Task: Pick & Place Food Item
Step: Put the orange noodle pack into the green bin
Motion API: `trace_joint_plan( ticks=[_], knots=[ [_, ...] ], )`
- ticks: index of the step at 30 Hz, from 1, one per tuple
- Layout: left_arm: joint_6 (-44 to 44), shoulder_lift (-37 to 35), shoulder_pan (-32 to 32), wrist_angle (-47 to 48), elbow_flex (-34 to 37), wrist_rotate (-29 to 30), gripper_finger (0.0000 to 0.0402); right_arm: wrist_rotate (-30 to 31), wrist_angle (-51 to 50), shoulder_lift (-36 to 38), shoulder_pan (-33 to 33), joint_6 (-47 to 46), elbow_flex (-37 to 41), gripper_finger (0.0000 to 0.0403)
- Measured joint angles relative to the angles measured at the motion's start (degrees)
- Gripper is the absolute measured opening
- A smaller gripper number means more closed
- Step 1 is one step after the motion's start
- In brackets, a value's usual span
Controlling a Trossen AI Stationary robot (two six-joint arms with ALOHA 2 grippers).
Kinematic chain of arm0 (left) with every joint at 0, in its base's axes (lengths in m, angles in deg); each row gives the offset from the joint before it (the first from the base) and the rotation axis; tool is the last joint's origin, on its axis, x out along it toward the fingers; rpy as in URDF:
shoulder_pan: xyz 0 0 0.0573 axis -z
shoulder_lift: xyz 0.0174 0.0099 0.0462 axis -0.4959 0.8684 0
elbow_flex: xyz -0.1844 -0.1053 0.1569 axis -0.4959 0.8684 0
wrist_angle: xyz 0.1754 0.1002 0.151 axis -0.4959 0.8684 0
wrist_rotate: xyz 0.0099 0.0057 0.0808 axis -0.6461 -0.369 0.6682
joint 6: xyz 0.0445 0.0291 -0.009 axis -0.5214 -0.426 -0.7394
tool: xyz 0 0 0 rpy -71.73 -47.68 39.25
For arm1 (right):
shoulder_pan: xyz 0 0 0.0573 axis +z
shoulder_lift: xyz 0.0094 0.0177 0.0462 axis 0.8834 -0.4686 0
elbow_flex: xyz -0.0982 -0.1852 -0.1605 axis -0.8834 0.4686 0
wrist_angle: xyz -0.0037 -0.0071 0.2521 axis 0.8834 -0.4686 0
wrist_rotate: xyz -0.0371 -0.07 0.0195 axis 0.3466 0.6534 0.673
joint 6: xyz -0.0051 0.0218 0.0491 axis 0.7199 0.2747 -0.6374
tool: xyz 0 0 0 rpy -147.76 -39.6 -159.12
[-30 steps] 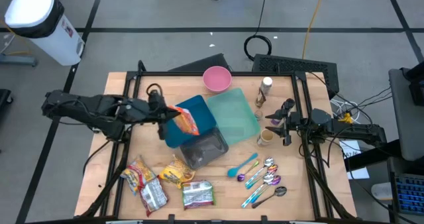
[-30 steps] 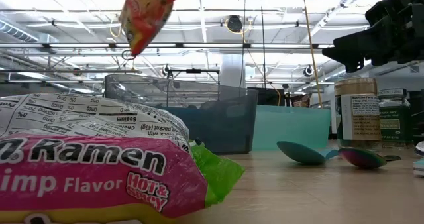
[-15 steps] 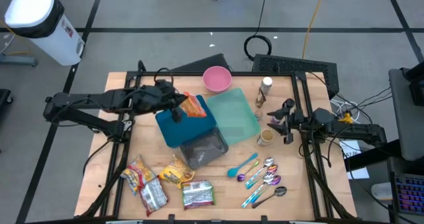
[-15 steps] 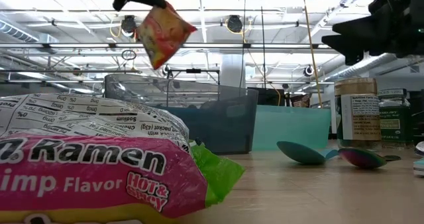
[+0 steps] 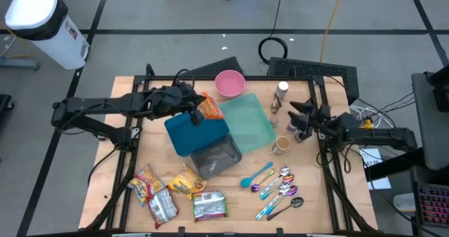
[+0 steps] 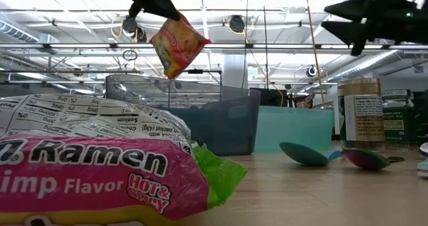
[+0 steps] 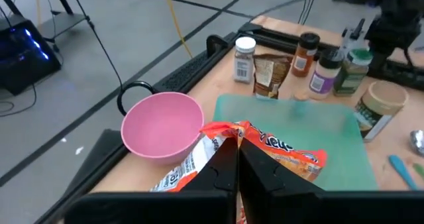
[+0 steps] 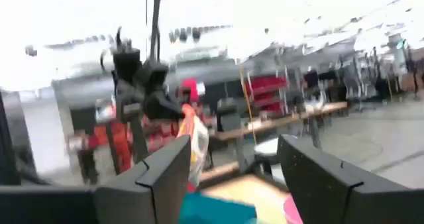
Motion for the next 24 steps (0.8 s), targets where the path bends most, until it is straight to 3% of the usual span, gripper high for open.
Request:
trace_joint_plan(
  ticks=[3, 7, 13, 24],
  knots=[
    [-0.3, 1.1, 0.0, -0.7, 0.0, 0.2, 0.0009, 0.2, -0.4, -11.0, 0.0, -0.5, -7.6, 0.0251],
    [-1.6, 2.5, 0.0, -1.5, 0.0, 0.3, 0.0004, -0.4, -8.1, -27.4, -0.4, -2.1, -20.1, 0.0272],
    [-2.9, 2.9, 0.0, -3.0, 0.0, 0.2, 0.0006, -8.4, -7.1, -48.9, -2.4, -2.0, -35.7, 0.0268],
    [-3.3, 2.9, 0.5, -3.5, 0.0, -0.1, 0.0005, -19.1, -7.1, -73.8, -7.5, -1.7, -55.4, 0.0273]
  ],
)
